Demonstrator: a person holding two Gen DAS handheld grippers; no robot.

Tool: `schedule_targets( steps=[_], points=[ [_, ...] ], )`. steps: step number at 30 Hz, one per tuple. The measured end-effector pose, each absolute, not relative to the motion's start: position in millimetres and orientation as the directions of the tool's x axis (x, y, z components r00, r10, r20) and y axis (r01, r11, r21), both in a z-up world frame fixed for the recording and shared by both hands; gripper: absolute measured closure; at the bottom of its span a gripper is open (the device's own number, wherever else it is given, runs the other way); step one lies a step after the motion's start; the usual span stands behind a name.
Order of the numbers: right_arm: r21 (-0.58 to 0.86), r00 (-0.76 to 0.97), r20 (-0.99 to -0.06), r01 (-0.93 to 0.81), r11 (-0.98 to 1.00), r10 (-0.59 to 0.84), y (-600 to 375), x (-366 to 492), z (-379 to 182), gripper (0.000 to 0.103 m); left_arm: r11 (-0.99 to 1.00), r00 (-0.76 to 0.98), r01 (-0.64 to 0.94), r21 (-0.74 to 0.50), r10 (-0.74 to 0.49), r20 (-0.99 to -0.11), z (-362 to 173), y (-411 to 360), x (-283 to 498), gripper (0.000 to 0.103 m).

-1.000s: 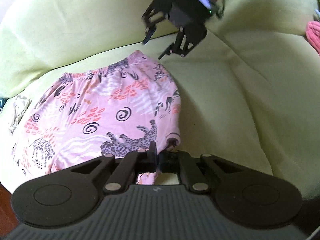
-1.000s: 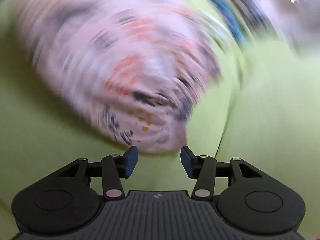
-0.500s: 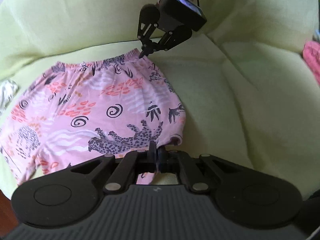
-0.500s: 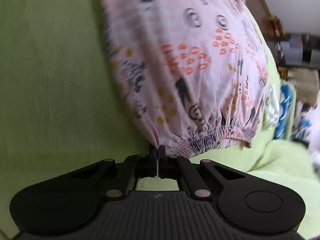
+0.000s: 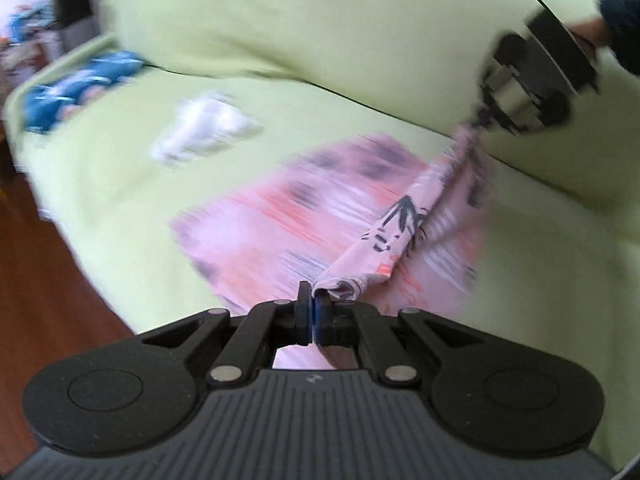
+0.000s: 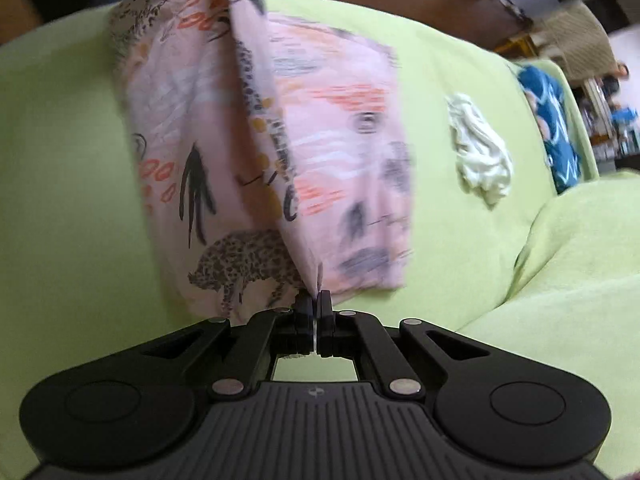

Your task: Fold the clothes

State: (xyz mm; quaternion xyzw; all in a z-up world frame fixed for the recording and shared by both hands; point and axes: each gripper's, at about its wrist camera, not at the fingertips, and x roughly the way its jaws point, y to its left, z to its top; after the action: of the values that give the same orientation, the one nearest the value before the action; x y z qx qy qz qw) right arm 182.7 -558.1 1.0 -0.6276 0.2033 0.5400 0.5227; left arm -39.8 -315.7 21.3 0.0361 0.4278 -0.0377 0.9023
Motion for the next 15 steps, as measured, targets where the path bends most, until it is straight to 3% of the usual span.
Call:
schedule_targets(
  steps=[2,3,4,5,9,15],
  points=[
    [-0.417,0.324,-0.896,-0.849,-0.325,0.303,-523,215,-12,0.101,0.997,0.614,0.06,0.039,-0.006,-0.789,4,-284,-4,0.103],
    [-0.395,0.314,-0.905,-0.871,-0.292,0.286,-508,232,-22,0.091,0.998,0.585,0.049,0.029,-0.006,-0.811,-12,-272,14,0.103],
    [-0.377,0.31,-0.913,-0.89,-0.256,0.265,-494,248,-32,0.071,0.999,0.554,0.039,0.015,-0.009,-0.832,-29,-259,31,0.103],
    [-0.364,0.31,-0.919,-0.905,-0.22,0.243,-485,260,-42,0.064,1.0,0.516,0.029,-0.012,-0.025,-0.856,-46,-249,45,0.103],
    [-0.29,0.268,-0.934,-0.955,-0.067,0.235,-478,288,-52,0.059,0.992,0.417,0.023,-0.126,-0.124,-0.901,-90,-218,77,0.099],
    [-0.166,0.183,-0.956,-0.982,0.092,0.23,-518,276,-32,0.057,0.98,0.41,0.043,-0.192,-0.193,-0.892,-97,-195,90,0.09]
  ],
)
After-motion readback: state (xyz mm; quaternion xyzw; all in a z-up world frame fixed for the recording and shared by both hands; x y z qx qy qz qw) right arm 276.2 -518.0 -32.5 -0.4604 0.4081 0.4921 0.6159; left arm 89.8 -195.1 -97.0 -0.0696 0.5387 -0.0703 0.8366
